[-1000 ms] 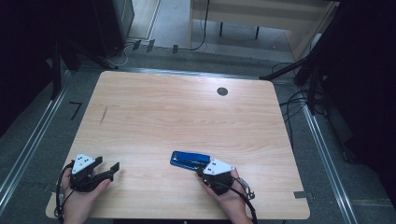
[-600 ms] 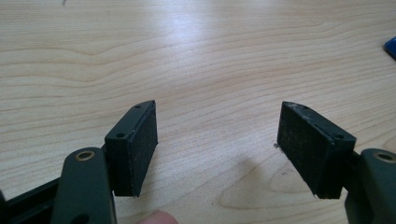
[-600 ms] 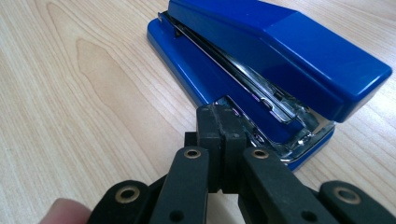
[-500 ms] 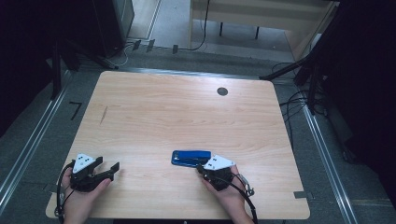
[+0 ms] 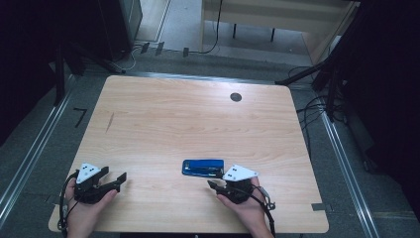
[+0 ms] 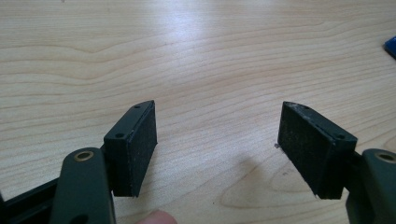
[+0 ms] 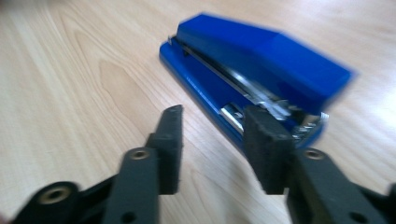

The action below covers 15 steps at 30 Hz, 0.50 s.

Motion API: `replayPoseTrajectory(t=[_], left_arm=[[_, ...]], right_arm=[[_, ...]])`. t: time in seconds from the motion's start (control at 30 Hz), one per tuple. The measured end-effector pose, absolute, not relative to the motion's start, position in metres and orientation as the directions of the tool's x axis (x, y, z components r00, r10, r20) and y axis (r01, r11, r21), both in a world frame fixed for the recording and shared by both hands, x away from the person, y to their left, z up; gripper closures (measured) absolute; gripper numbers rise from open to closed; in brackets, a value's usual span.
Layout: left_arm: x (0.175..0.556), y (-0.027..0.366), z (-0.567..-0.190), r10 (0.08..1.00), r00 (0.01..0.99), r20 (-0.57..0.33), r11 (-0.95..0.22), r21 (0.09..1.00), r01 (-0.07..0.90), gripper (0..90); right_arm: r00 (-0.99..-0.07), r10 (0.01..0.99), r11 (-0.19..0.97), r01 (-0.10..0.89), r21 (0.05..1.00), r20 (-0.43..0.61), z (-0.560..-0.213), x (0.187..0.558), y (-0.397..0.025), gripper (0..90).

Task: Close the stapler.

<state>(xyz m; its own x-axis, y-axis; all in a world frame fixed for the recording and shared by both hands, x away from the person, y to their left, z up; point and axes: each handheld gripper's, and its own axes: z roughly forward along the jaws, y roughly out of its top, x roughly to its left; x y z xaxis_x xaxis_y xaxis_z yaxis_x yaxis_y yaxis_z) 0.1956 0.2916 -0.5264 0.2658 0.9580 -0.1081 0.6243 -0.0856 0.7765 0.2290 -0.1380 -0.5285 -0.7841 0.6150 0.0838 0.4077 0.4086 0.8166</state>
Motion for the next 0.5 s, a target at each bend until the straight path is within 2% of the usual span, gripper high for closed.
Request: replayPoseTrajectory(t=[0.03, 0.23, 0.5], left_arm=[[0.196, 0.292, -0.526, 0.958, 0.266, -0.109, -0.086, 0.776, 0.625, 28.4], [0.196, 0.291, -0.526, 0.958, 0.268, -0.103, -0.092, 0.774, 0.626, 28.2], [0.196, 0.290, -0.527, 0.959, 0.266, -0.099, -0.096, 0.771, 0.630, 28.2]], right_arm=[[-0.784, 0.612, 0.390, 0.419, 0.820, 0.109, -0.524, 0.228, -0.149, 45.7], [-0.760, 0.638, 0.350, 0.430, 0.832, 0.124, -0.515, 0.224, -0.181, 38.7], [-0.724, 0.677, 0.314, 0.448, 0.837, 0.134, -0.512, 0.215, -0.221, 35.2]])
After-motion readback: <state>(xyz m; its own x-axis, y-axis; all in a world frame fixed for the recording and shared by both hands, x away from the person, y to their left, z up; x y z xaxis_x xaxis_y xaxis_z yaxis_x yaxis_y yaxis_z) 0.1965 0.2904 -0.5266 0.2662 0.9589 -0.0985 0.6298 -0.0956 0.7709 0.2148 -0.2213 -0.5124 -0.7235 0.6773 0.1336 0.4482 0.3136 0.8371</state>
